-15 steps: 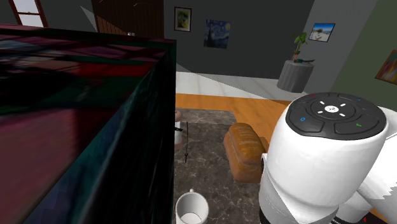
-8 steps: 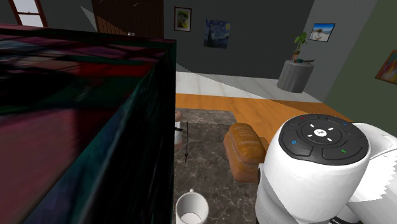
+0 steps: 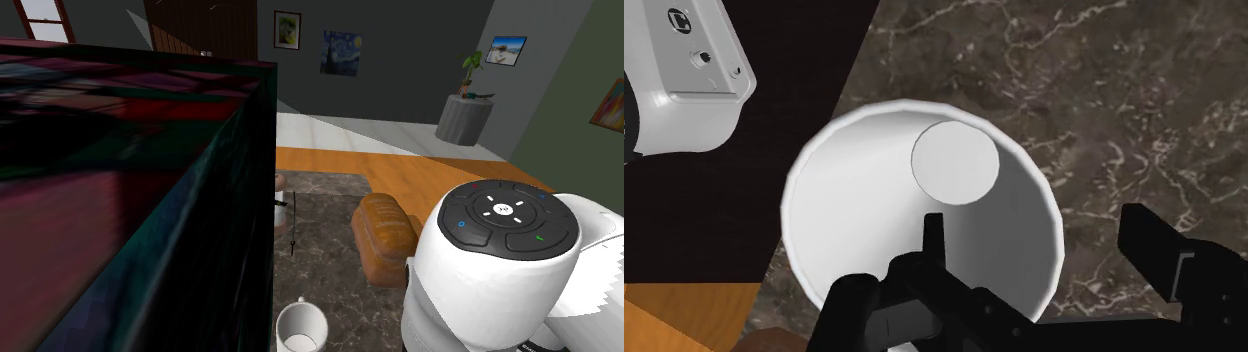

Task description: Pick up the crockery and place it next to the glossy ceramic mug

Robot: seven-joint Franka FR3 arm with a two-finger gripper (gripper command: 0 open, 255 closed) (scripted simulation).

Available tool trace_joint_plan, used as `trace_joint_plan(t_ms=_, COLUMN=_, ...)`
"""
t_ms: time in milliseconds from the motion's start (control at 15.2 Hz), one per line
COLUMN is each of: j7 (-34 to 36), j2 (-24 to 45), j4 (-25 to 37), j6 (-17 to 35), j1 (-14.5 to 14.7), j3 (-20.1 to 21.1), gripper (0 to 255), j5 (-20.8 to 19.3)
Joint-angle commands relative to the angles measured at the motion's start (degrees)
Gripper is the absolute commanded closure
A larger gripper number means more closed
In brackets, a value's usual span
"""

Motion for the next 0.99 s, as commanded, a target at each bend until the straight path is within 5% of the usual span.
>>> trace_joint_plan(t_ms=0, j7=0.0, j2=0.0, j4=0.0, j6=0.0, j1=0.0, j3=0.0, gripper=0, j5=0.0)
trace_joint_plan(t_ms=396, j7=-0.1, j2=-1.7, j4=6.1, j6=-7.7, j1=-0.1, j3=-2.3, gripper=0, j5=-1.0)
trace_joint_plan(t_ms=924, j7=-0.1, j2=-1.7, j4=6.1, j6=-7.7, j1=-0.1, j3=-2.3, gripper=0, j5=-1.1)
